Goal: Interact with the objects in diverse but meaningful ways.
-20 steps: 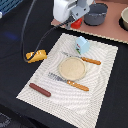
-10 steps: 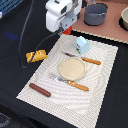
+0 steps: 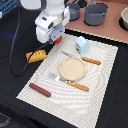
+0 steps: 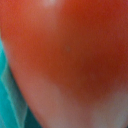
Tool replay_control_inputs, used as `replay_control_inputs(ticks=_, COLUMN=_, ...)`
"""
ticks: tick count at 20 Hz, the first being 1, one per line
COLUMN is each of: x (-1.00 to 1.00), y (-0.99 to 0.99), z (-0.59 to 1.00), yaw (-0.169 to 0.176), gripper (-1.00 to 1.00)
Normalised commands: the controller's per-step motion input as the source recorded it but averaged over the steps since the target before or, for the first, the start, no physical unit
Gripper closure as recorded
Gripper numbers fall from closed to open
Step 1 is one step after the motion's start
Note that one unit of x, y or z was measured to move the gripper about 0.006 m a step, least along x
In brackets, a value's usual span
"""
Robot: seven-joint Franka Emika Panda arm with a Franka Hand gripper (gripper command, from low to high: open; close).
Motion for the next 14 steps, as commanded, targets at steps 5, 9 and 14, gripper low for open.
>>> replay_control_inputs(ticks=5, x=0.02, y=0.39, z=0.97, yaw=0.026, gripper=-1.00)
replay_control_inputs(ticks=9, x=0.14, y=0.45, z=1.00, yaw=0.003, gripper=-1.00)
replay_control_inputs(ticks=14, x=0.47, y=0.41, z=0.99, yaw=-0.028, gripper=-1.00)
